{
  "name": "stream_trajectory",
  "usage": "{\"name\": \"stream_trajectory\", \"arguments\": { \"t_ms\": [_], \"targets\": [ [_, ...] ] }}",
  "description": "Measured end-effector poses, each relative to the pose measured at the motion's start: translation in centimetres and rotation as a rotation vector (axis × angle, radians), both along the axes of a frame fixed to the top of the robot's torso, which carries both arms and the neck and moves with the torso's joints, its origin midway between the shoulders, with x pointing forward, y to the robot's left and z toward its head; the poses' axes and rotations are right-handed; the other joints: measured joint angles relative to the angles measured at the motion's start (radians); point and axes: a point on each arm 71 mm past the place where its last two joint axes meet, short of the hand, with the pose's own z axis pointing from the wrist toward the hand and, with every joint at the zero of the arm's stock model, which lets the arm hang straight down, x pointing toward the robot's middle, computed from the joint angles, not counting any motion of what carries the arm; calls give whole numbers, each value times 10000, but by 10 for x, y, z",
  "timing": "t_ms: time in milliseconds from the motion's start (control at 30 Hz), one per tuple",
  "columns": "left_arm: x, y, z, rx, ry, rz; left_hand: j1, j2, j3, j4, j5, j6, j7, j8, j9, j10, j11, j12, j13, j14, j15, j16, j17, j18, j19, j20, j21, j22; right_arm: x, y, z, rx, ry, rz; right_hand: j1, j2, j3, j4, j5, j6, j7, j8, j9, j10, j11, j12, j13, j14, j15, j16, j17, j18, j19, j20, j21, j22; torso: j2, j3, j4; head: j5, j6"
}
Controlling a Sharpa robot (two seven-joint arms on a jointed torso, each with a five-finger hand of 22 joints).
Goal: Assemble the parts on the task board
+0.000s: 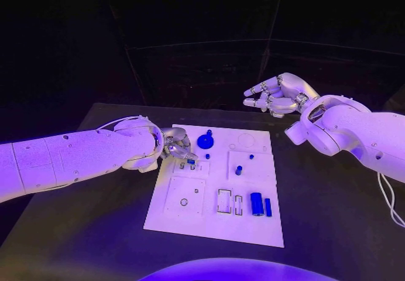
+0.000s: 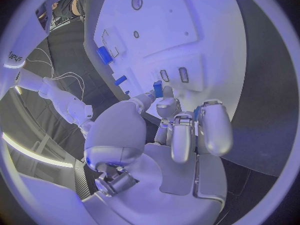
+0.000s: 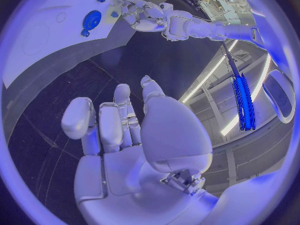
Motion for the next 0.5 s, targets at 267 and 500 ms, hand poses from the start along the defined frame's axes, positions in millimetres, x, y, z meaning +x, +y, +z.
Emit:
{"name": "stream_trajectory", "arguments": {
  "t_ms": [267, 500],
  "targets": [
    [1, -3, -3, 309, -118, -193, -27, -27, 2, -2, -1, 1, 1, 0, 9, -1, 1, 0, -1, 0, 0, 0, 0, 0, -1, 1, 0, -52, 0, 0, 0, -4, 3, -1, 0, 0, 0, 0, 0, 0, 0, 0, 0, 0, 0, 0, 1, 0, 0, 1, 1, 0, 0, 0, 0, 1, 19, 3, 9, 5, -8],
    [1, -6, -6, 492, -31, -404, -38, -37, 41, -41, -3, 15, 16, 0, 7, -1, 2, 0, -2, 0, 0, 0, 0, 0, -2, 2, -1, -64, 0, 1, 0, 0, 5, 18, 0, 0, 0, 0, -1, 0, 0, 0, 0, 0, 0, 0, 1, 0, 0, 2, 1, 0, 0, 0, 0, 1, 22, -3, 14, 2, -39]
  ]
}}
